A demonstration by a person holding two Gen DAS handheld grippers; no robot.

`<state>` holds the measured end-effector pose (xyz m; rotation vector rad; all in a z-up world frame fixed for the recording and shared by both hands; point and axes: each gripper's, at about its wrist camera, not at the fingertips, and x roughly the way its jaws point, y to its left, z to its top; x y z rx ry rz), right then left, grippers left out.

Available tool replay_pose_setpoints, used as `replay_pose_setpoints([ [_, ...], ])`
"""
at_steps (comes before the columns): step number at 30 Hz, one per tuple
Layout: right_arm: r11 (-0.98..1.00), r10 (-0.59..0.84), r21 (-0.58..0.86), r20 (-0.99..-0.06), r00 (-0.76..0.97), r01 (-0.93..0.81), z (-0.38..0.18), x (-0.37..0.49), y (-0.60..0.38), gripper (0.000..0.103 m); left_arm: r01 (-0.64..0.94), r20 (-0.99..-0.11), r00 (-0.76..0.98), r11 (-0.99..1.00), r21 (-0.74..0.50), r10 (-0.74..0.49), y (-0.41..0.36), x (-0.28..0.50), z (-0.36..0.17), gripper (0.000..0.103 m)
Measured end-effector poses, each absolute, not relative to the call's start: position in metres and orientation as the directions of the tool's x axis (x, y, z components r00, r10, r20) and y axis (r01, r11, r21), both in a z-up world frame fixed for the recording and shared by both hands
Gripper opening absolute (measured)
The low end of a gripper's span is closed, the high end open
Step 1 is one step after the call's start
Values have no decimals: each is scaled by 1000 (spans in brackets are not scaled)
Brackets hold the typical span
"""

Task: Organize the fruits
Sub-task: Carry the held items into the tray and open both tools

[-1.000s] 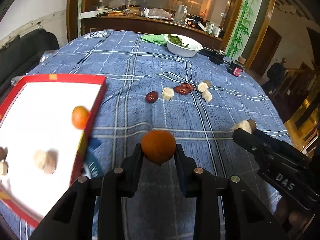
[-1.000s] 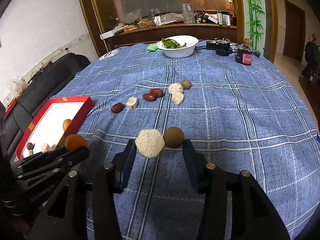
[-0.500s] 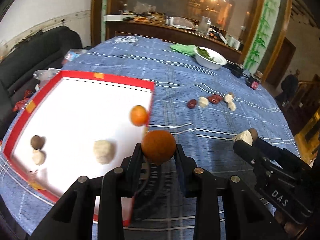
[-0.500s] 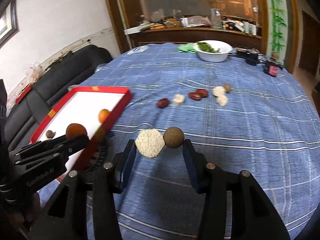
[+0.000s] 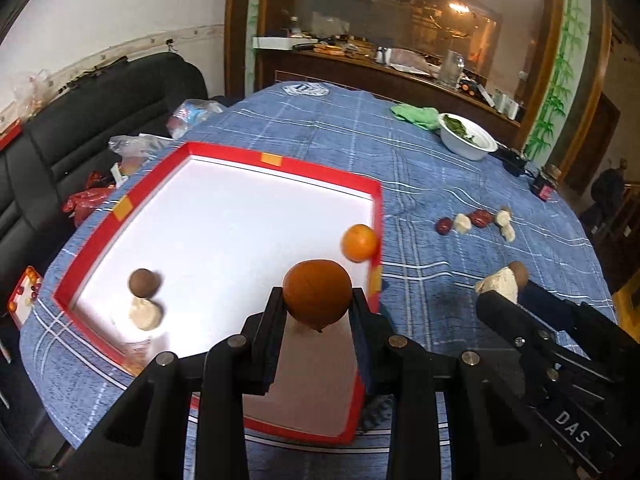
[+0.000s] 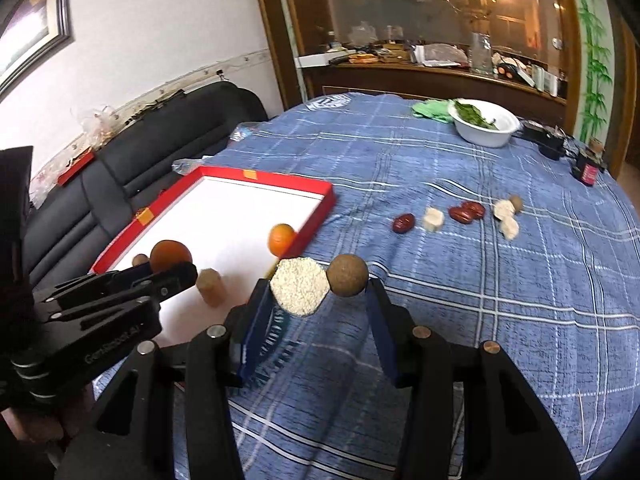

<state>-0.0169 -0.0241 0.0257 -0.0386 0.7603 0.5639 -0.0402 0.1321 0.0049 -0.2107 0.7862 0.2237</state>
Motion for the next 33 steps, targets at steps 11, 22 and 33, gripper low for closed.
replay_pose_setpoints([
  [11,815,510,155,-651,563,-559,35,-16,9,50,-355,-710,672,933,-61,209,157,-41,6,31],
  [22,790,527,148,-660,536,-595,34,-6,41,50,-424,-714,640,906,-21,283,183,-32,3,31],
  [33,787,516,150,-692,504,-599,20,17,62,50,-471,-720,613,882,-1,326,203,-25,-4,31],
])
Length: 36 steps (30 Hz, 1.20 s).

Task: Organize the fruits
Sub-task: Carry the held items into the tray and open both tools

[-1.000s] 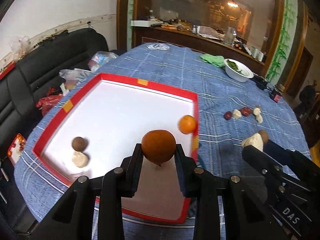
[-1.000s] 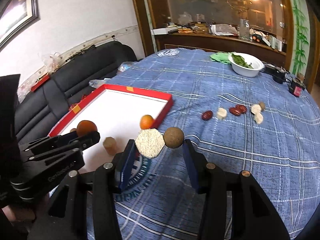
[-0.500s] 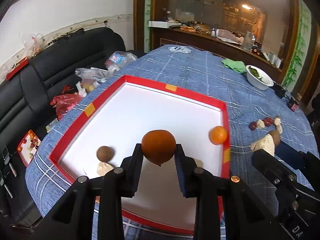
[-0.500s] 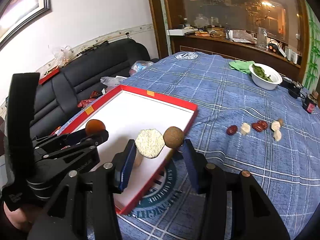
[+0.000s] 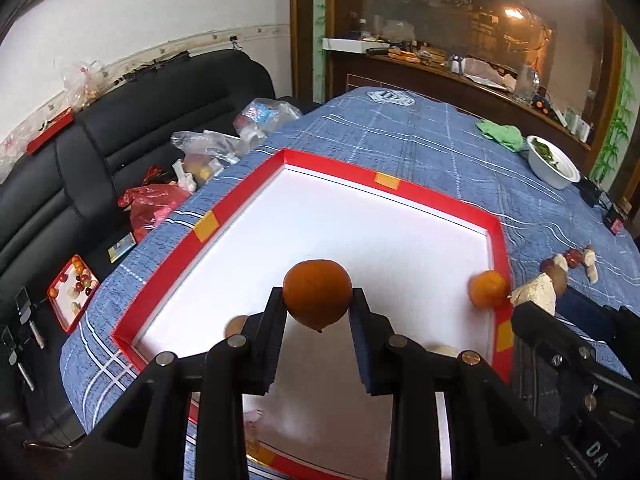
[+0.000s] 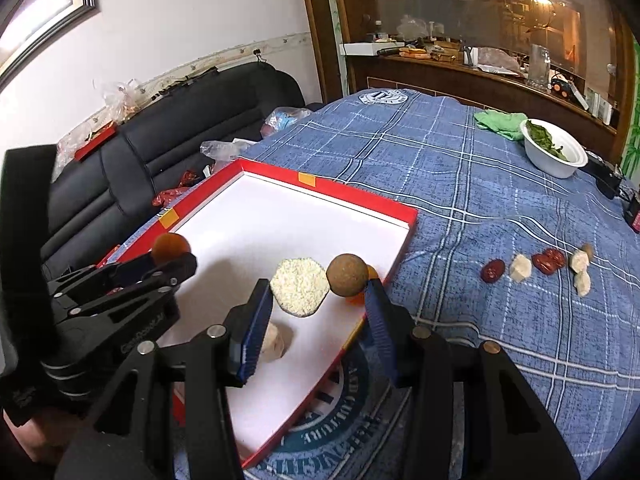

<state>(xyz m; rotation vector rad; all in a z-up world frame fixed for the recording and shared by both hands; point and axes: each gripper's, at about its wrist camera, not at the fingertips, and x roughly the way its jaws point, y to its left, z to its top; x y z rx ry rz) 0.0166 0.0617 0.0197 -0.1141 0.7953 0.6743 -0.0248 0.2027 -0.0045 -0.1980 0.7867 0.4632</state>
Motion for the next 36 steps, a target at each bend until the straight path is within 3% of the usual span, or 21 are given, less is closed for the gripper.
replay_pose_setpoints([
  [14,787,499,164,-737,456,-595,-4,54,89,50,-461,-742,588,887,20,322,202,-19,-14,31],
  [36,767,515,148,-723,461,-624,4,62,111,50,-478,-743,581,878,20,333,211,-21,-13,31],
])
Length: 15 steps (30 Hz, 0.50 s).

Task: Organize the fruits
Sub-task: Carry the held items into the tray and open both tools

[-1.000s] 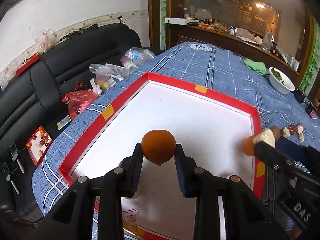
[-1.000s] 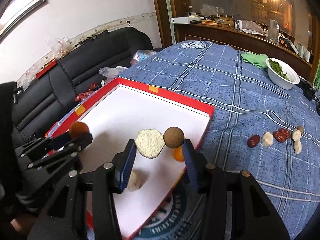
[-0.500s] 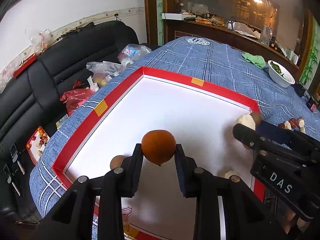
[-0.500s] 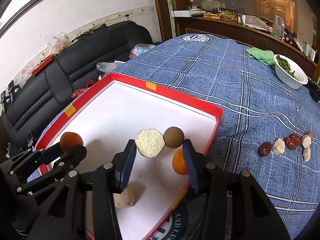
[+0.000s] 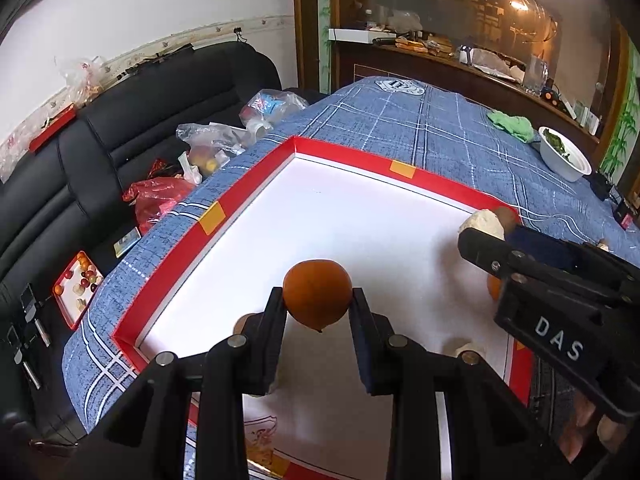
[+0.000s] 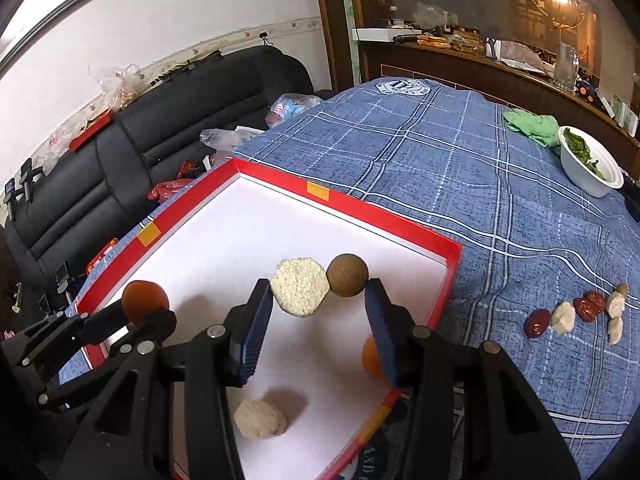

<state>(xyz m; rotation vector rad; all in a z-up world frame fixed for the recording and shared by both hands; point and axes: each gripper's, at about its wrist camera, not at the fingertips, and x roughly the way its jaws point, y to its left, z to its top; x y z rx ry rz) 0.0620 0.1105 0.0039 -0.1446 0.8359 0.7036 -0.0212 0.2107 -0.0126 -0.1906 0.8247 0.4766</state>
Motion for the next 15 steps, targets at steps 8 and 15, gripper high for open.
replay_pose_setpoints([
  [8,760,519,156,-731,444,-631,-2,66,121,50,-467,-749,581,884,14,319,209,-22,-16,31],
  [15,757,517,156,-737,436,-634,-4,67,125,50,-464,-753,577,885,16,316,208,-21,-17,31],
])
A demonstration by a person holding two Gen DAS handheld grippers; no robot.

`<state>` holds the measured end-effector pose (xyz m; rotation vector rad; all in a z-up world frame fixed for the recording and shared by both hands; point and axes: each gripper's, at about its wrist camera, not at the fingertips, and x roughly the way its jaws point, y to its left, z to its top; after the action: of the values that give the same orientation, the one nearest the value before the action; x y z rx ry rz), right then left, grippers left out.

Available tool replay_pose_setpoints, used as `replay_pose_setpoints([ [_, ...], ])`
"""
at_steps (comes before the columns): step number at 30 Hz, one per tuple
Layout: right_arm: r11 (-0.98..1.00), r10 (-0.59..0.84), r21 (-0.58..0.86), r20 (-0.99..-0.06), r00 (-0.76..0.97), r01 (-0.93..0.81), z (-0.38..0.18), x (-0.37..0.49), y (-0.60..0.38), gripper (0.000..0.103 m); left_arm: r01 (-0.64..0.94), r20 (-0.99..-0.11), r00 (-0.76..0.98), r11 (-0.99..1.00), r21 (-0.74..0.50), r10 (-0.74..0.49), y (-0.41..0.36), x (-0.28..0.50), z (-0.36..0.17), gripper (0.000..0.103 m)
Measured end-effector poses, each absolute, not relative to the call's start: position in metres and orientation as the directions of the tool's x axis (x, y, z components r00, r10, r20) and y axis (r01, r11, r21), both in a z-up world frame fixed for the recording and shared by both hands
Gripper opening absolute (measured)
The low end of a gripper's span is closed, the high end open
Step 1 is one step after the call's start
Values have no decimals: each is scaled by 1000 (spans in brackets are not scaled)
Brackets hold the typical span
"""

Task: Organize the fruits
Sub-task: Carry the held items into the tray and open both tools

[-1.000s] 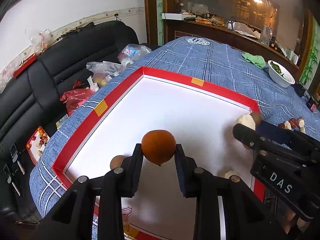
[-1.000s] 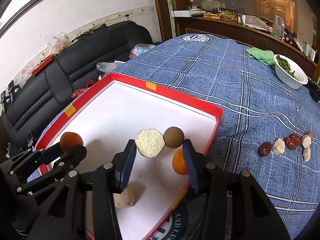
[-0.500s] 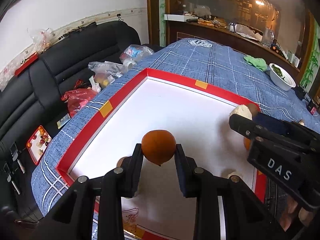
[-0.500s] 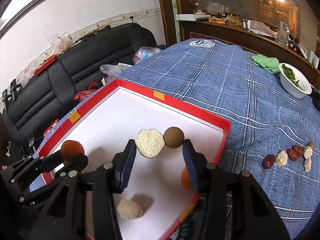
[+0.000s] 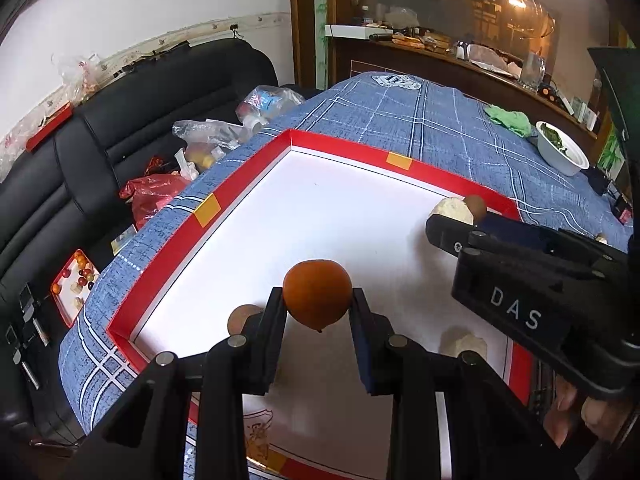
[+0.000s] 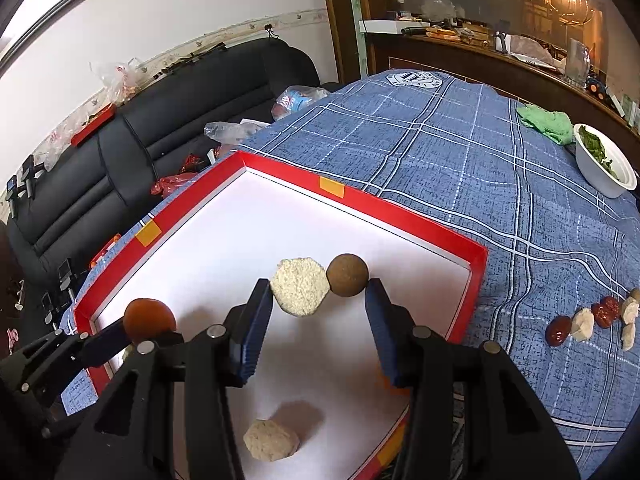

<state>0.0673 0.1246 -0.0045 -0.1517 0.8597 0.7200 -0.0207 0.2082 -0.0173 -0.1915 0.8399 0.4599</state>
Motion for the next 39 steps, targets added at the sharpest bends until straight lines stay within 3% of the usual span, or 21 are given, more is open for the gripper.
replay_pose_setpoints([
  [26,750,511,158,-755,412,-642,-13,69,136,51,-460,-756,572,888,28,320,206,-22,-20,31],
  [31,761,502,148,-752,428,-632,-12,68,132,61,-484,-765,556,875,19,325,210,-24,-20,33],
  [36,763,514,153,-734,445,-629,0,64,123,66,-497,-746,573,867,13,339,211,-30,-14,66],
  [39,765,523,151,-714,466,-626,11,57,113,66,-500,-725,589,866,22,358,208,-35,-7,70],
])
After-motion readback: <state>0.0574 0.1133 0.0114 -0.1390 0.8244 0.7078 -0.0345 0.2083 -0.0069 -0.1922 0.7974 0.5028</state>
